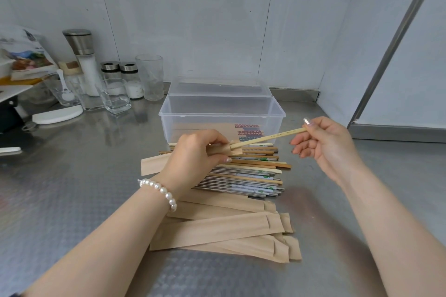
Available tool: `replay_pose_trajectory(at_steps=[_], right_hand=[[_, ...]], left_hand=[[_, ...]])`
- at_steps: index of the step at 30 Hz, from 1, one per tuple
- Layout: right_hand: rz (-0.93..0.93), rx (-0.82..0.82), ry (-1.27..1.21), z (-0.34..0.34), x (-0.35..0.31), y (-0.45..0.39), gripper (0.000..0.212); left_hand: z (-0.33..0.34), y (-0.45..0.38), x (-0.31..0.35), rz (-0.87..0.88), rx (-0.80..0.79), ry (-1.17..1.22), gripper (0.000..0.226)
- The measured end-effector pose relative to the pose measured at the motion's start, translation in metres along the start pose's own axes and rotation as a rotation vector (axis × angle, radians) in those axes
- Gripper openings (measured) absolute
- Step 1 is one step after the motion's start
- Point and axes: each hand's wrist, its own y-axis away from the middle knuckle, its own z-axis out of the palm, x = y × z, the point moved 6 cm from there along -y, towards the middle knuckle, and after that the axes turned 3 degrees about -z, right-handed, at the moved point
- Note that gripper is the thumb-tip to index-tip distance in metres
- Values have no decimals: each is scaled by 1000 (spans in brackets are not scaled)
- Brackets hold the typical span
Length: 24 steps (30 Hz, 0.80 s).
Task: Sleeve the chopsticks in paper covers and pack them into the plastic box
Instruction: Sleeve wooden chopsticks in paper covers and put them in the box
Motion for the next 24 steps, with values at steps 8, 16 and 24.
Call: replay_pose_trajectory(at_steps=[8, 16, 24], right_hand=[[49, -226, 89, 25, 8, 9, 19], [118, -368, 146, 38, 15, 16, 16], [101, -184, 175, 24, 16, 8, 18]], left_hand=[[1, 1, 3, 18, -11, 0, 29], [4, 1, 2, 21, -30, -4, 30], [1, 0, 0, 13, -10, -15, 30]])
